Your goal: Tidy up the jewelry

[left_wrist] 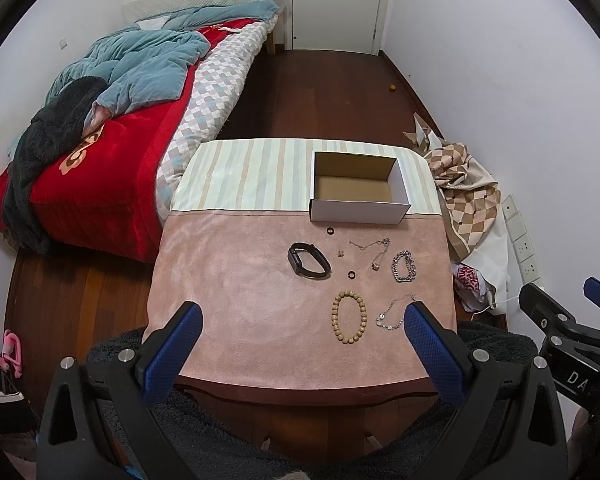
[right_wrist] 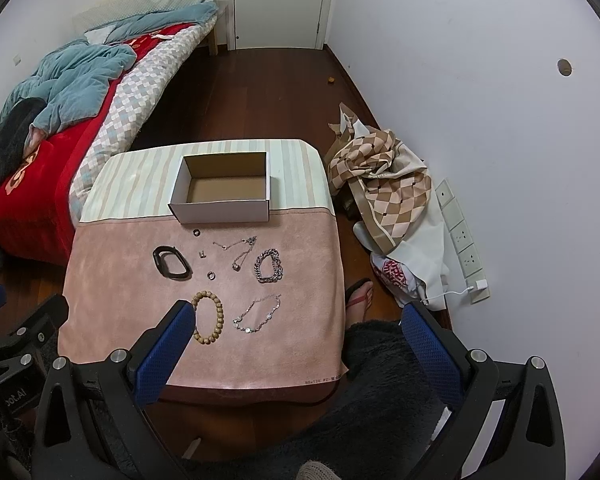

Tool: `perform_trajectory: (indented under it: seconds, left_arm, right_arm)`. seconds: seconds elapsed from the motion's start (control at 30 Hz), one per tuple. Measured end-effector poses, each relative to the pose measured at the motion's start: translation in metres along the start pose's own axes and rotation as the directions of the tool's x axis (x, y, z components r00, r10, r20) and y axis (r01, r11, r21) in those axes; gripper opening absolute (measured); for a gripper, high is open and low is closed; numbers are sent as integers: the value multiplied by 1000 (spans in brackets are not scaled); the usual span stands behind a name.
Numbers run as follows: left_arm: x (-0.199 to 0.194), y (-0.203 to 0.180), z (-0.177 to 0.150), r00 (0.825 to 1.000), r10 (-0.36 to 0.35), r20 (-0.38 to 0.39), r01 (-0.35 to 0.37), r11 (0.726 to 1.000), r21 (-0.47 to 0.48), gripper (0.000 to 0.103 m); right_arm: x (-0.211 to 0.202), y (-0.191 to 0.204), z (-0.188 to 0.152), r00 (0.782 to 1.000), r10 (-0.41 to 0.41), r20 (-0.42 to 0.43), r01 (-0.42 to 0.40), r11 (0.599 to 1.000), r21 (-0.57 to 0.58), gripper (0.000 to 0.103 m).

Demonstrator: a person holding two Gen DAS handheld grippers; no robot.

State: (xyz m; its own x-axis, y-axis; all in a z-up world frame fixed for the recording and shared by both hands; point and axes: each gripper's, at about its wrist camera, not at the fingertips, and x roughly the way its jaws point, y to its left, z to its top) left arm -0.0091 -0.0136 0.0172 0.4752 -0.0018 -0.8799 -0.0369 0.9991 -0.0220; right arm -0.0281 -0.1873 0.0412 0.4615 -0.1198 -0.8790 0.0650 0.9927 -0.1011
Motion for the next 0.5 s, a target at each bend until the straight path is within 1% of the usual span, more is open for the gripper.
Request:
perform_trajectory:
  seconds: [0.13, 0.23, 0.33, 0.4, 0.5]
  left_arm:
    - [3, -2, 1, 1000, 13, 2, -13, 1000, -1, 103]
    - [18, -1, 6, 1000, 29, 10, -29, 999, -16, 103]
    - [43, 2, 10, 999, 55, -3, -55, 998, -23, 103]
    - [68, 2, 12, 996, 84, -18, -84, 996, -13, 103]
    - [109, -1, 9, 991, 118, -58, -117, 993, 10, 103]
  right_arm:
    - [2, -4, 0, 1000, 20, 12, -20, 1000, 22, 103]
    - [15, -11, 3, 999, 36, 12, -37, 998, 56, 103]
    - [43, -17, 3, 999, 42, -6, -42, 995, 88, 103]
    - [71, -21, 2, 999, 39, -26, -36, 994, 106, 103]
    - [123, -26, -3, 995, 49, -88, -37, 991, 132, 103]
